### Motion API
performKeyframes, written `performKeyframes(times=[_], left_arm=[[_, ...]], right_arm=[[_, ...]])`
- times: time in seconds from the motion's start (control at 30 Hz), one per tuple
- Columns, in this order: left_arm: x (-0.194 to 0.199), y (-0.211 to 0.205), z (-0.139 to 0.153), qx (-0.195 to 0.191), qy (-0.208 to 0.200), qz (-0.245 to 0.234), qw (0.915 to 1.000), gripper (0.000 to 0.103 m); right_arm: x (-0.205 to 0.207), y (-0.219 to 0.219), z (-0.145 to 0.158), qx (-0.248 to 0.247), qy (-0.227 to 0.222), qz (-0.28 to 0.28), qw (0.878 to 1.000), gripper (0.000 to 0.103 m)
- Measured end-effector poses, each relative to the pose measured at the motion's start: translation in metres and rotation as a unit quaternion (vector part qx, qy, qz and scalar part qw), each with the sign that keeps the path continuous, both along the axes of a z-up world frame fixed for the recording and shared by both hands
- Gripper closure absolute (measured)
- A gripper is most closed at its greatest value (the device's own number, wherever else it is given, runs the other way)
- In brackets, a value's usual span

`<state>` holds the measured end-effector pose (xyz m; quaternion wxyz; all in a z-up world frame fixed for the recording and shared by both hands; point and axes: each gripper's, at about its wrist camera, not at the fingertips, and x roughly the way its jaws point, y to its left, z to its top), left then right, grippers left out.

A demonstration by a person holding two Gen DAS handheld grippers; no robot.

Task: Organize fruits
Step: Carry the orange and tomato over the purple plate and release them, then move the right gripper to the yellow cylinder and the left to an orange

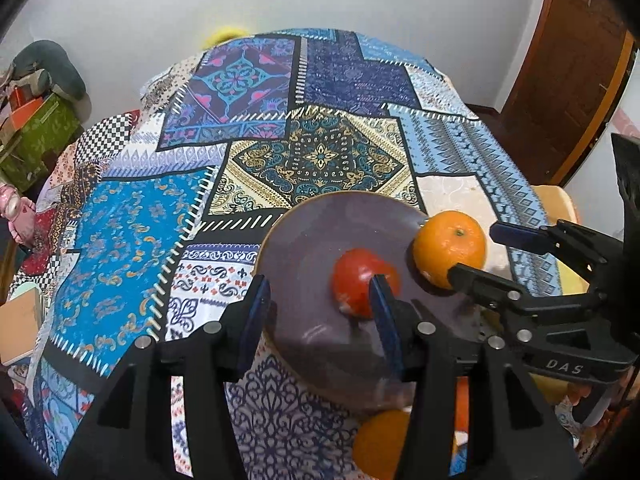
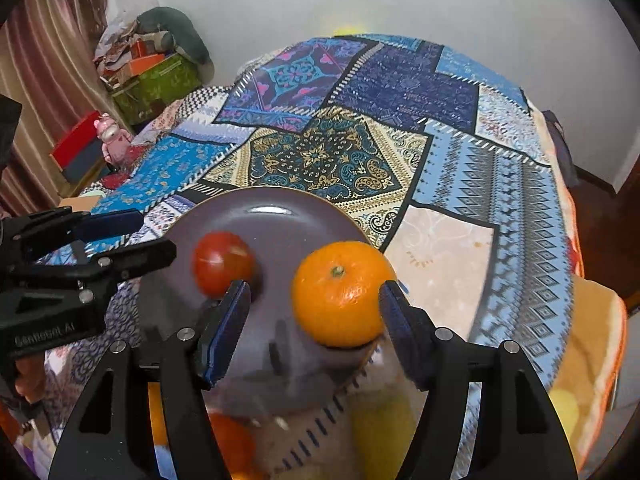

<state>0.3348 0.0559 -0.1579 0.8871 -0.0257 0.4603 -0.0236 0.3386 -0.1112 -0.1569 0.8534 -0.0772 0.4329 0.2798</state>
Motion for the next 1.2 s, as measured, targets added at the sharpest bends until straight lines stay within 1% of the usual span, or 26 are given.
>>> performKeyframes(times=[0.23, 0.33, 0.4, 0.5, 0.6, 0.7, 0.93, 0.97, 1.0, 1.03, 1.07, 1.2], left_arm=[[-0.032, -0.001, 0.021, 0.0, -0.017, 0.0, 0.9998, 0.051], [-0.047, -0.003, 0.028, -0.004, -0.024, 0.0, 0.9997, 0.047], [-0.056, -0.004, 0.03, -0.005, -0.026, -0.002, 0.9996, 0.046], [-0.073, -0.009, 0.03, -0.011, -0.024, -0.007, 0.9996, 0.045], [-0.085, -0.012, 0.026, -0.017, -0.017, -0.011, 0.9996, 0.043], [-0.095, -0.016, 0.02, -0.022, -0.01, -0.014, 0.9996, 0.04], [-0.12, -0.024, -0.003, -0.031, 0.019, -0.021, 0.9991, 0.038], [-0.121, -0.025, -0.007, -0.033, 0.024, -0.021, 0.999, 0.036], [-0.123, -0.026, -0.011, -0.035, 0.027, -0.019, 0.9988, 0.03], [-0.123, -0.027, -0.014, -0.036, 0.029, -0.016, 0.9988, 0.026], [-0.123, -0.027, -0.016, -0.037, 0.026, -0.012, 0.9989, 0.024], [-0.116, -0.033, -0.025, -0.039, 0.032, -0.013, 0.9986, 0.024]], right_arm=[[-0.027, -0.021, 0.021, -0.003, -0.03, -0.006, 1.0, 0.039], [-0.038, -0.035, 0.028, -0.004, -0.04, -0.013, 0.999, 0.039], [-0.045, -0.044, 0.029, -0.005, -0.045, -0.02, 0.999, 0.039], [-0.056, -0.057, 0.028, 0.0, -0.04, -0.028, 0.999, 0.039], [-0.067, -0.07, 0.02, -0.001, -0.032, -0.038, 0.999, 0.039], [-0.08, -0.083, 0.007, 0.005, -0.012, -0.049, 0.999, 0.039], [-0.105, -0.098, -0.029, 0.001, 0.029, -0.064, 0.998, 0.039], [-0.107, -0.099, -0.032, 0.001, 0.034, -0.064, 0.997, 0.039], [-0.108, -0.099, -0.036, 0.001, 0.038, -0.064, 0.997, 0.039], [-0.108, -0.099, -0.039, 0.001, 0.042, -0.064, 0.997, 0.039], [-0.108, -0.099, -0.042, 0.002, 0.044, -0.066, 0.997, 0.039], [-0.104, -0.098, -0.052, 0.015, 0.063, -0.068, 0.996, 0.039]])
